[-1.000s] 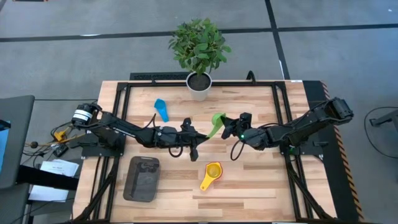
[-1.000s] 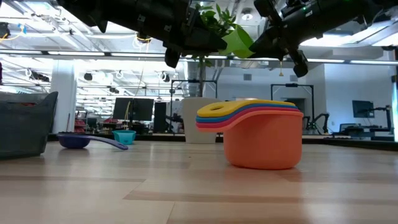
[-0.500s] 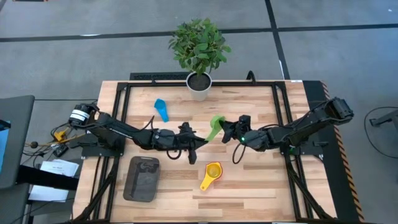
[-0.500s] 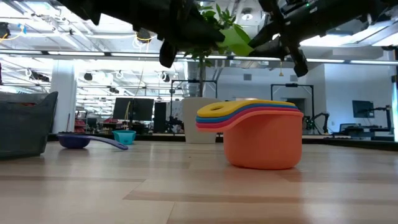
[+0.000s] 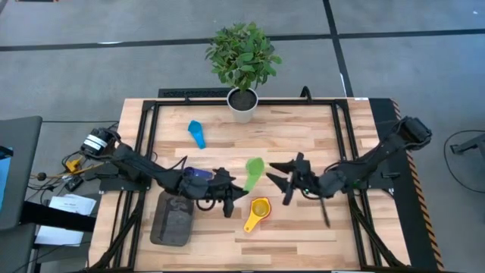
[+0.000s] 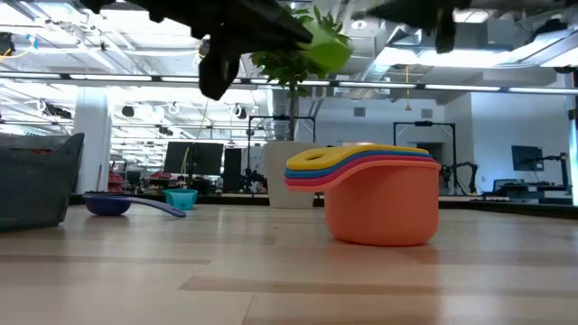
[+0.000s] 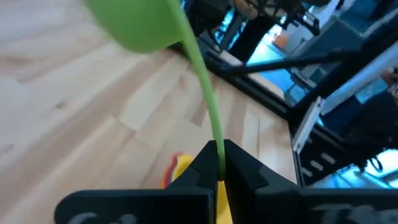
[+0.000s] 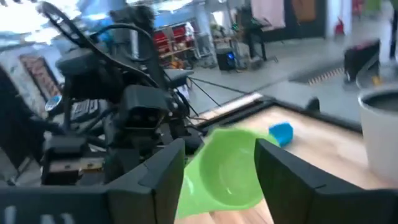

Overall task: Nest measuring cups in basket
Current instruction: Stack the green measuring cup on top of the yellow measuring cup

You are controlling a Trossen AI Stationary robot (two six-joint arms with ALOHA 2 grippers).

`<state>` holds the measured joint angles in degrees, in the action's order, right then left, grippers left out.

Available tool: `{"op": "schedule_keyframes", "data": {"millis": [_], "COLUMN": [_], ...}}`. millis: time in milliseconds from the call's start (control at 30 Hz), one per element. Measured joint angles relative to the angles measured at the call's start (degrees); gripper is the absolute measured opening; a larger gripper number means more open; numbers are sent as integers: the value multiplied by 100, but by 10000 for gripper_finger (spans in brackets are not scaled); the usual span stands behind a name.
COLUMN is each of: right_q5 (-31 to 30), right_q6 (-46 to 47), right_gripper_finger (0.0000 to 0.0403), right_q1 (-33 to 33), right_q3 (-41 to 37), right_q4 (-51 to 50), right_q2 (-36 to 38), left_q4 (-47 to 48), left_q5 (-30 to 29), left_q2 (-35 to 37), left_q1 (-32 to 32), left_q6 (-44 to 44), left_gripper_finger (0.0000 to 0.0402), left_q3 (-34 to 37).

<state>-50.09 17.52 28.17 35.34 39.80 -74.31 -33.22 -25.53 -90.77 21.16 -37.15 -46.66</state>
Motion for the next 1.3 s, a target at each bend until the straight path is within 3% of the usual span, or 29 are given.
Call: {"op": "schedule_keyframes", "data": {"millis": [233, 500, 800, 1300], "right_q5": [-77, -102, -79, -70], "right_q6": [-1107, -1289, -805, -554], "right_gripper_finger": [235, 234, 235, 234], "right_q1": [373, 348, -32, -95], "right_q3": [0, 0, -5, -5], "right_q4": [-18, -21, -134, -212], "right_q2": [456, 820, 749, 746], "left_q4": [-50, -140, -1648, -948], "left_q5": [-68, 383, 769, 1619], "left_q2": [-3, -385, -1437, -1441], "left_q1": [416, 917, 1003, 744], "left_q6": [-262, -1061, -1703, -2032], "left_gripper_finger": [0, 0, 0, 0], "left_q3": [-3, -5, -5, -8]}}
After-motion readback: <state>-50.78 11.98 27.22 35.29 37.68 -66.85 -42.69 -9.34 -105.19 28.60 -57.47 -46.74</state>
